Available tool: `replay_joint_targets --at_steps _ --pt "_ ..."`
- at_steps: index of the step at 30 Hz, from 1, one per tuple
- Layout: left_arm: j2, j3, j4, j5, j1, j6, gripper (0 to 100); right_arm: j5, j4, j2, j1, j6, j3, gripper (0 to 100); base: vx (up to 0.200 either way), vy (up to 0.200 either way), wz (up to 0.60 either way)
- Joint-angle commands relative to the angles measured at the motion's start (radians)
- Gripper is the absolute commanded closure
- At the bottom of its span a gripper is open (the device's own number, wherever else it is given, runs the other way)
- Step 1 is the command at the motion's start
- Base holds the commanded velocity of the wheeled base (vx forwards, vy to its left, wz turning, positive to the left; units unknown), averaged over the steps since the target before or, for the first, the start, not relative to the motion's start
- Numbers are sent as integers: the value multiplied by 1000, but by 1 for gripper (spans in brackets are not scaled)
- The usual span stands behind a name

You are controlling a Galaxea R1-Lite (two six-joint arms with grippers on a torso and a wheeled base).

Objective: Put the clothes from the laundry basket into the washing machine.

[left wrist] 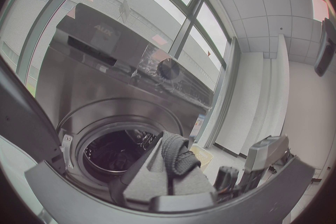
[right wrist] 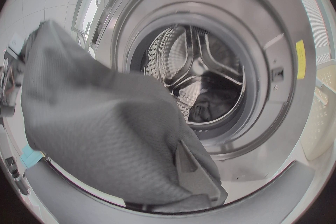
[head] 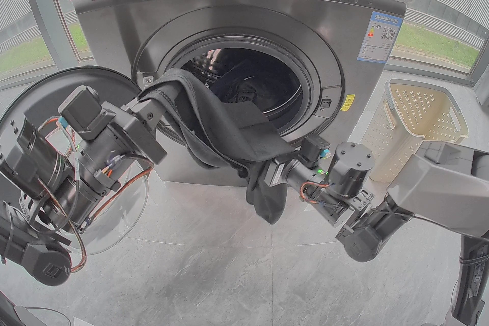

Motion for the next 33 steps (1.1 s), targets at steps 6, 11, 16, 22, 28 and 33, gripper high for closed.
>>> replay_joint_targets --at_steps 6,11,16,22,28,33 --pt "129 125 -9 -3 36 2 100 -2 4 -177 -25 2 32 100 0 0 0" --pt "227 177 -12 -34 47 15 100 -2 4 -212 -6 1 35 100 0 0 0" --pt "296 178 -12 -35 60 13 0 -2 1 -235 3 -1 49 100 0 0 0" --pt "356 235 -12 -40 71 13 0 -2 6 -236 -6 -1 43 100 0 0 0" --pt "399 346 -12 -114 51 104 0 -2 13 -232 -14 -1 23 100 0 0 0" --pt "387 386 -13 -198 44 145 0 -2 13 -227 -5 -1 23 100 0 0 0"
